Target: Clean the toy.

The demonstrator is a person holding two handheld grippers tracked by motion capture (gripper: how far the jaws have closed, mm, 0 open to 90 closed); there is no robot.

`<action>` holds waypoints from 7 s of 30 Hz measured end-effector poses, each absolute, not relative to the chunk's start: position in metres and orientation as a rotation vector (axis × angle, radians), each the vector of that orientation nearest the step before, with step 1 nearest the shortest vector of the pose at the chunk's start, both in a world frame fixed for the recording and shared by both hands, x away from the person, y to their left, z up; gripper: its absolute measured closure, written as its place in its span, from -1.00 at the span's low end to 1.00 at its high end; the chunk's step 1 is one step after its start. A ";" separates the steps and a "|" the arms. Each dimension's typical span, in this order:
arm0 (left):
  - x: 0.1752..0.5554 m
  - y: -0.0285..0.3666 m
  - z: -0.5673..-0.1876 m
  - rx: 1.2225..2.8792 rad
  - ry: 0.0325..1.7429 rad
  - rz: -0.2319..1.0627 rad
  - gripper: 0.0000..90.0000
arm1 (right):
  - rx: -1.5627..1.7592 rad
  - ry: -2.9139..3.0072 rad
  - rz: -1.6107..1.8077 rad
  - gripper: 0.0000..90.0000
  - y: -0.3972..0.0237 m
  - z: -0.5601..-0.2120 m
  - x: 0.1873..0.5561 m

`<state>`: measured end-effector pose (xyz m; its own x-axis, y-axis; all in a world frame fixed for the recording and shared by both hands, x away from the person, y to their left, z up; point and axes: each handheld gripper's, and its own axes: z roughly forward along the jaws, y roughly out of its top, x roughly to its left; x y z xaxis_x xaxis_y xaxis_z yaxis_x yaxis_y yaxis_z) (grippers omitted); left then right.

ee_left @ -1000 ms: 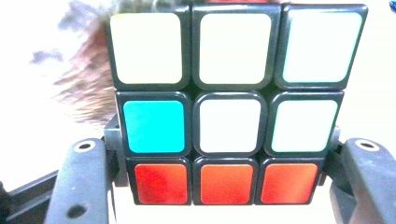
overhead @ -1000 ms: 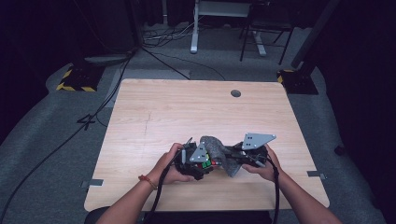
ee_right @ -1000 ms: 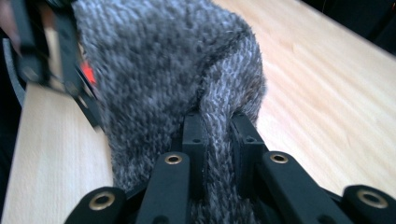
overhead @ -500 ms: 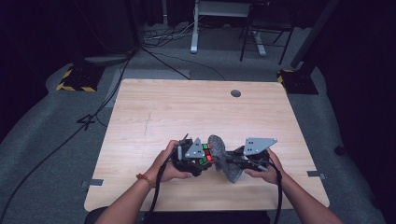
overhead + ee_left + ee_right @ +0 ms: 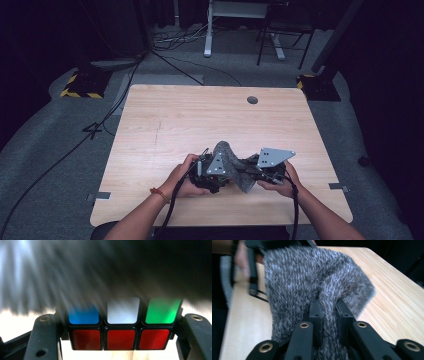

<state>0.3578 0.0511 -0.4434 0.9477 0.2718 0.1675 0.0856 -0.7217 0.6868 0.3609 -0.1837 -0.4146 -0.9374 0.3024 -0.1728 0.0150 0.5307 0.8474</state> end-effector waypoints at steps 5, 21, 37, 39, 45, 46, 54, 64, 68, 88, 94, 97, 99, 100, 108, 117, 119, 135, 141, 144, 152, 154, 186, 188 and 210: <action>0.357 0.056 -0.440 2.324 0.258 0.327 -0.25 | 0.391 2.503 1.323 0.74 -0.196 -0.426 0.378; 0.356 0.052 -0.446 2.351 0.224 0.299 -0.27 | 0.317 2.617 1.504 0.75 -0.196 -0.427 0.372; 0.359 0.063 -0.436 2.255 0.255 0.285 -0.26 | 0.326 2.674 1.385 0.75 -0.190 -0.439 0.375; 0.359 0.063 -0.437 2.256 0.262 0.279 -0.26 | 0.326 2.679 1.388 0.75 -0.189 -0.440 0.375; 0.361 0.060 -0.442 2.289 0.267 0.278 -0.26 | 0.297 2.657 1.420 0.75 -0.192 -0.432 0.370; 0.361 0.060 -0.442 2.295 0.261 0.278 -0.26 | 0.285 2.651 1.415 0.75 -0.192 -0.431 0.369; 0.358 0.056 -0.445 2.327 0.230 0.261 -0.26 | 0.291 2.561 1.450 0.75 -0.190 -0.423 0.365; 0.355 0.062 -0.434 2.258 0.224 0.276 -0.25 | 0.315 2.651 1.302 0.75 -0.183 -0.437 0.371; 0.358 0.068 -0.431 2.234 0.251 0.281 -0.25 | 0.282 2.686 1.301 0.75 -0.181 -0.439 0.369; 0.352 0.054 -0.443 2.308 0.199 0.231 -0.25 | 0.305 2.579 1.422 0.74 -0.192 -0.421 0.365; 0.354 0.057 -0.440 2.296 0.216 0.241 -0.26 | 0.301 2.682 1.303 0.74 -0.187 -0.436 0.371; 0.356 0.058 -0.440 2.301 0.229 0.236 -0.26 | 0.278 2.723 1.305 0.74 -0.185 -0.436 0.370; 0.357 0.059 -0.441 2.308 0.226 0.243 -0.26 | 0.254 2.755 1.291 0.74 -0.185 -0.437 0.368; 0.358 0.060 -0.441 2.308 0.231 0.247 -0.26 | 0.247 2.760 1.288 0.74 -0.184 -0.437 0.367; 0.362 0.061 -0.448 2.323 0.268 0.205 -0.26 | 0.225 2.679 1.420 0.74 -0.189 -0.424 0.362; 0.358 0.051 -0.451 2.331 0.250 0.199 -0.28 | 0.310 2.600 1.464 0.74 -0.194 -0.422 0.366; 0.360 0.050 -0.451 2.301 0.269 0.155 -0.35 | 0.297 2.613 1.477 0.74 -0.194 -0.423 0.366; 0.357 0.051 -0.450 2.331 0.245 0.218 -0.26 | 0.329 2.673 1.345 0.75 -0.190 -0.439 0.374; 0.357 0.057 -0.442 2.302 0.259 0.253 -0.25 | 0.359 2.712 1.277 0.75 -0.192 -0.444 0.380; 0.357 0.061 -0.436 2.268 0.264 0.260 -0.25 | 0.382 2.738 1.262 0.75 -0.192 -0.449 0.384; 0.357 0.062 -0.437 2.237 0.245 0.238 -0.26 | 0.340 2.748 1.414 0.75 -0.190 -0.448 0.379; 0.357 0.063 -0.438 2.242 0.257 0.235 -0.26 | 0.349 2.737 1.443 0.75 -0.192 -0.448 0.380; 0.362 0.064 -0.435 2.275 0.268 0.264 -0.25 | 0.257 2.564 1.371 0.75 -0.189 -0.422 0.364; 0.361 0.060 -0.437 2.286 0.266 0.260 -0.25 | 0.221 2.567 1.366 0.75 -0.182 -0.419 0.358; 0.354 0.061 -0.427 2.235 0.220 0.292 -0.25 | 0.413 2.657 1.322 0.75 -0.196 -0.436 0.385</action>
